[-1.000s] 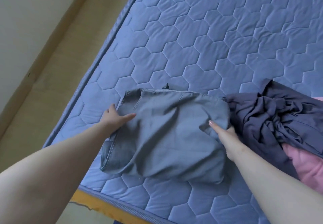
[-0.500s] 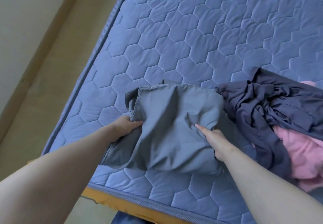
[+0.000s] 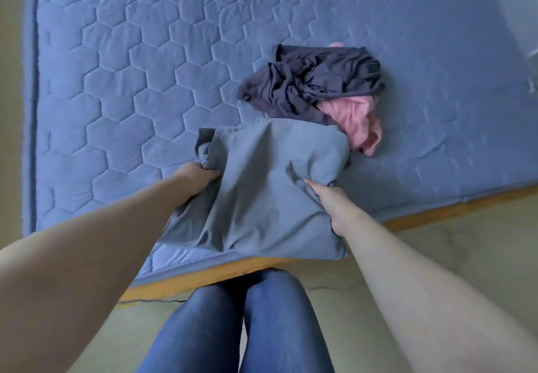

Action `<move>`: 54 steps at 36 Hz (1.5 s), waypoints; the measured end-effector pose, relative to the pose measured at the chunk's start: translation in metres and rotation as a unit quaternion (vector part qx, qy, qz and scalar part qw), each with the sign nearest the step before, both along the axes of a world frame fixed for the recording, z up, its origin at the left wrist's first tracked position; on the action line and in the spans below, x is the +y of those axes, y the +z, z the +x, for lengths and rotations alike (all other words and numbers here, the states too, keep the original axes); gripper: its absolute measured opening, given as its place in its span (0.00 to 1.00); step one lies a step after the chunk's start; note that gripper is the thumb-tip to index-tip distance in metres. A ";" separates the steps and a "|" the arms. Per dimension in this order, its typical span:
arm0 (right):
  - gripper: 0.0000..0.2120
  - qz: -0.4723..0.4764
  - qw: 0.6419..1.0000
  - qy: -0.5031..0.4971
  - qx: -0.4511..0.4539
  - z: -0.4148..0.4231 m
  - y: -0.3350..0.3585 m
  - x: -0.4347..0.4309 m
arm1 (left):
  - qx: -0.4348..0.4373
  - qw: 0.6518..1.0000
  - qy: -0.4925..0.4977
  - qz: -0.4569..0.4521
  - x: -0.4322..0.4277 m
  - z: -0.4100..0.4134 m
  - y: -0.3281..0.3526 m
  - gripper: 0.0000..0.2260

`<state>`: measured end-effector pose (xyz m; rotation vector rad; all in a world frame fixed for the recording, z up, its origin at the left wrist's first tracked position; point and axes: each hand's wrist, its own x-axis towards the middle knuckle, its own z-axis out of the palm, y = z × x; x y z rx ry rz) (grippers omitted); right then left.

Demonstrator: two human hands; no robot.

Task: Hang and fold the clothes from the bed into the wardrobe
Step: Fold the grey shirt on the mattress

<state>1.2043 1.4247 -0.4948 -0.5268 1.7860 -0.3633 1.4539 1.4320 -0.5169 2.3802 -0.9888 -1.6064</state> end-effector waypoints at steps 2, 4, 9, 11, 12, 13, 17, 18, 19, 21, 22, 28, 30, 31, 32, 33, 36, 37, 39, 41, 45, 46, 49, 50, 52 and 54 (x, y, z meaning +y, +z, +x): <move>0.12 -0.003 0.999 -0.044 0.006 -0.025 0.001 0.018 | 0.008 0.999 -0.033 -0.007 0.000 -0.023 0.004 0.19; 0.19 0.005 0.996 -0.087 0.001 -0.048 0.002 0.037 | 0.018 0.998 -0.065 -0.012 0.001 -0.044 0.006 0.19; 0.17 0.000 0.985 -0.175 -0.013 -0.093 0.002 0.090 | 0.025 0.990 -0.137 -0.016 0.014 -0.096 0.011 0.17; 0.18 -0.003 0.979 -0.201 -0.007 -0.109 0.000 0.112 | 0.023 0.986 -0.166 -0.016 0.023 -0.117 0.014 0.17; 0.19 -0.003 0.977 -0.212 -0.004 -0.117 -0.001 0.124 | 0.022 0.984 -0.177 -0.012 0.029 -0.127 0.015 0.17; 0.20 -0.001 0.975 -0.222 -0.005 -0.126 -0.002 0.136 | 0.021 0.982 -0.186 -0.010 0.034 -0.138 0.016 0.17; 0.21 0.002 0.967 -0.253 -0.029 -0.166 -0.003 0.183 | 0.012 0.974 -0.226 -0.012 0.060 -0.185 0.021 0.17; 0.20 -0.003 0.964 -0.262 -0.036 -0.178 -0.002 0.195 | 0.010 0.971 -0.237 -0.014 0.068 -0.199 0.024 0.17; 0.20 -0.007 0.961 -0.272 -0.043 -0.191 -0.002 0.208 | 0.010 0.968 -0.248 -0.017 0.075 -0.214 0.026 0.17; 0.20 -0.017 0.956 -0.288 -0.053 -0.221 0.000 0.237 | 0.016 0.963 -0.268 -0.016 0.092 -0.247 0.031 0.17; 0.21 -0.020 0.954 -0.295 -0.056 -0.237 0.001 0.252 | 0.018 0.961 -0.275 -0.020 0.102 -0.264 0.034 0.18; 0.23 -0.027 0.943 -0.330 -0.042 -0.332 0.027 0.336 | 0.037 0.930 -0.363 -0.049 0.160 -0.378 0.062 0.17; 0.25 -0.030 0.940 -0.339 -0.036 -0.360 0.039 0.354 | 0.038 0.920 -0.386 -0.060 0.171 -0.413 0.075 0.18; 0.25 -0.031 0.938 -0.342 -0.032 -0.373 0.044 0.362 | 0.036 0.915 -0.396 -0.066 0.175 -0.428 0.082 0.19; 0.24 -0.033 0.938 -0.344 -0.031 -0.385 0.051 0.368 | 0.042 0.911 -0.404 -0.074 0.178 -0.442 0.089 0.19; 0.23 -0.039 0.937 -0.347 -0.032 -0.396 0.058 0.374 | 0.048 0.907 -0.412 -0.077 0.179 -0.454 0.098 0.19; 0.21 -0.051 0.930 -0.362 -0.029 -0.426 0.075 0.387 | 0.071 0.898 -0.426 -0.087 0.181 -0.492 0.118 0.17; 0.21 -0.060 0.928 -0.367 -0.028 -0.435 0.082 0.390 | 0.073 0.894 -0.433 -0.094 0.182 -0.503 0.125 0.18; 0.22 -0.077 0.922 -0.379 -0.025 -0.453 0.094 0.394 | 0.078 0.884 -0.446 -0.113 0.180 -0.526 0.138 0.20; 0.23 -0.081 0.918 -0.387 -0.017 -0.471 0.108 0.397 | 0.086 0.875 -0.461 -0.120 0.178 -0.551 0.150 0.18; 0.20 -0.122 0.904 -0.409 0.003 -0.511 0.144 0.397 | 0.097 0.858 -0.485 -0.137 0.171 -0.603 0.182 0.17; 0.17 -0.138 0.901 -0.411 0.008 -0.521 0.156 0.396 | 0.091 0.854 -0.491 -0.145 0.167 -0.616 0.191 0.19; 0.12 -0.176 0.884 -0.434 0.005 -0.557 0.179 0.389 | 0.098 0.845 -0.500 -0.162 0.152 -0.661 0.216 0.21; 0.13 -0.185 0.878 -0.441 0.000 -0.569 0.188 0.386 | 0.115 0.841 -0.502 -0.168 0.147 -0.678 0.225 0.18; 0.17 -0.215 0.868 -0.447 -0.017 -0.599 0.201 0.377 | 0.143 0.831 -0.507 -0.181 0.136 -0.714 0.244 0.10; 0.16 -0.234 0.862 -0.449 -0.021 -0.633 0.217 0.367 | 0.155 0.823 -0.509 -0.200 0.122 -0.751 0.262 0.10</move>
